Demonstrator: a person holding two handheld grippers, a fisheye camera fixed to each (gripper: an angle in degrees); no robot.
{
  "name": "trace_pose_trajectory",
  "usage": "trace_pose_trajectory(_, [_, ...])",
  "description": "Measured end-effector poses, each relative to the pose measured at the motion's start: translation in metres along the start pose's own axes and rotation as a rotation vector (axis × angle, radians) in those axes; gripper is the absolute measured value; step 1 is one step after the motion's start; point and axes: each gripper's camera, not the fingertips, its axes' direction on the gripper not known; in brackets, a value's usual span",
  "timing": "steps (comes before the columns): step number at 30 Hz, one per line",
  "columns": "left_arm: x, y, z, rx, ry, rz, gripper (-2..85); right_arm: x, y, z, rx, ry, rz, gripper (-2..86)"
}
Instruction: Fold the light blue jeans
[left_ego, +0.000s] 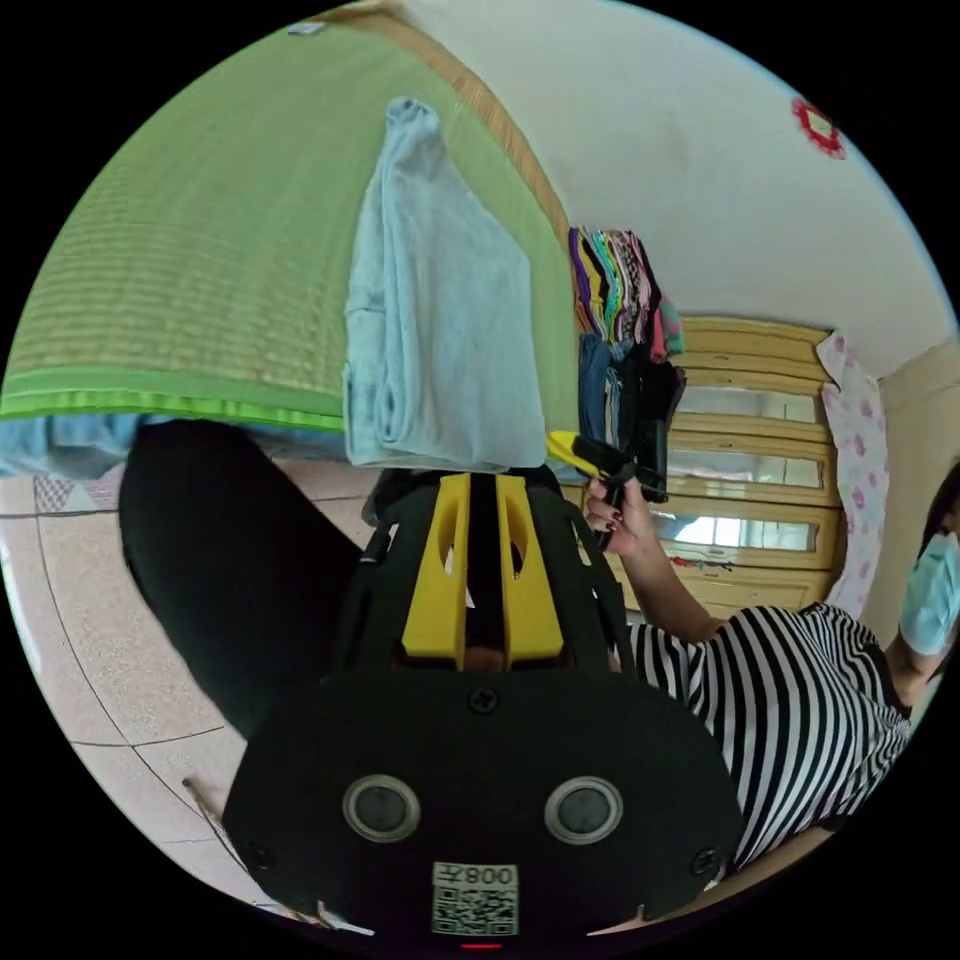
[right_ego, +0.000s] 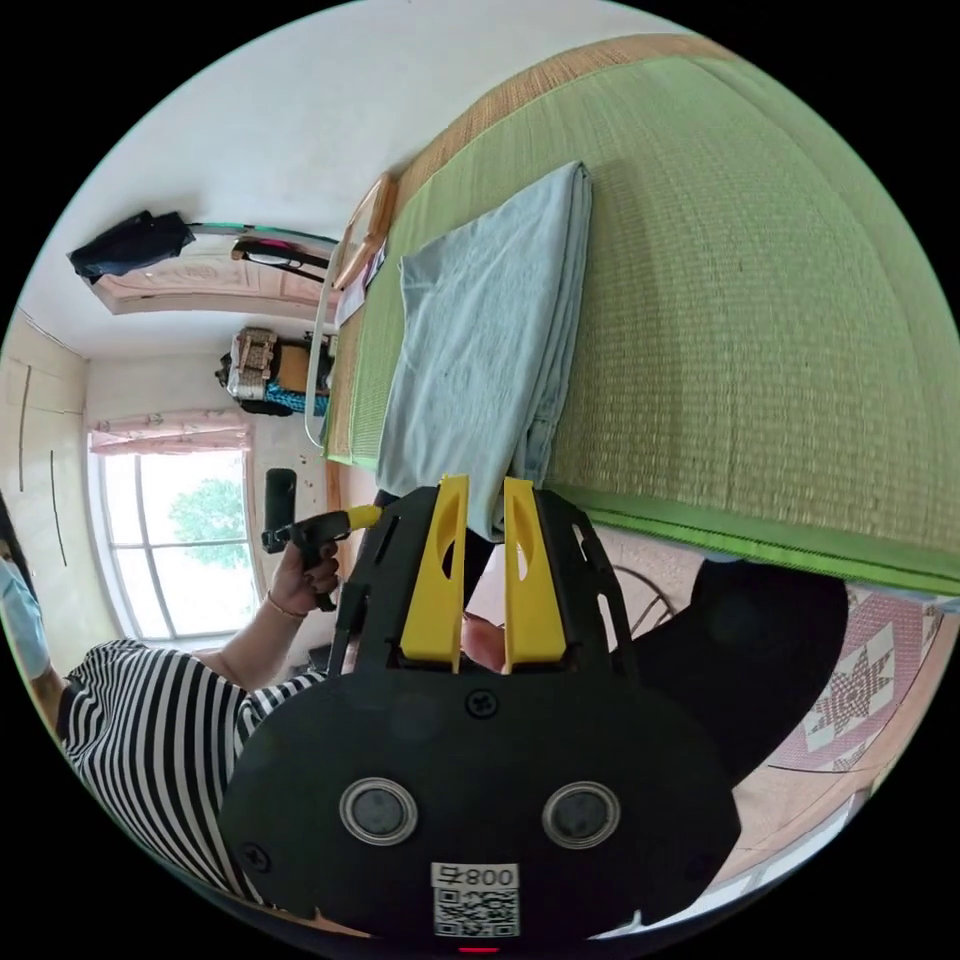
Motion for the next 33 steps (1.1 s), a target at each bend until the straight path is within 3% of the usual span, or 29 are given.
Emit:
trace_pose_trajectory(3, [-0.020,-0.008,-0.012,0.058,-0.029,-0.037,10.1,0.009,0.012,0.003,0.003,-0.038,0.020,7.4])
trace_pose_trajectory(7, [-0.057,-0.033,0.009,-0.023,0.016,-0.104,13.6,0.021,0.022,-0.008,0.014,-0.063,0.037,7.7])
trace_pose_trajectory(15, [-0.082,-0.039,0.036,-0.069,0.129,-0.193,9.0,0.058,0.058,-0.015,-0.016,-0.082,0.075,8.5])
trace_pose_trajectory(22, [-0.062,-0.033,0.103,-0.106,0.400,-0.220,7.9,0.086,0.077,-0.002,-0.041,-0.136,0.093,9.9])
trace_pose_trajectory(33, [-0.062,-0.045,0.117,-0.047,0.467,-0.258,7.7,0.178,0.106,-0.008,0.192,-0.477,0.269,12.5])
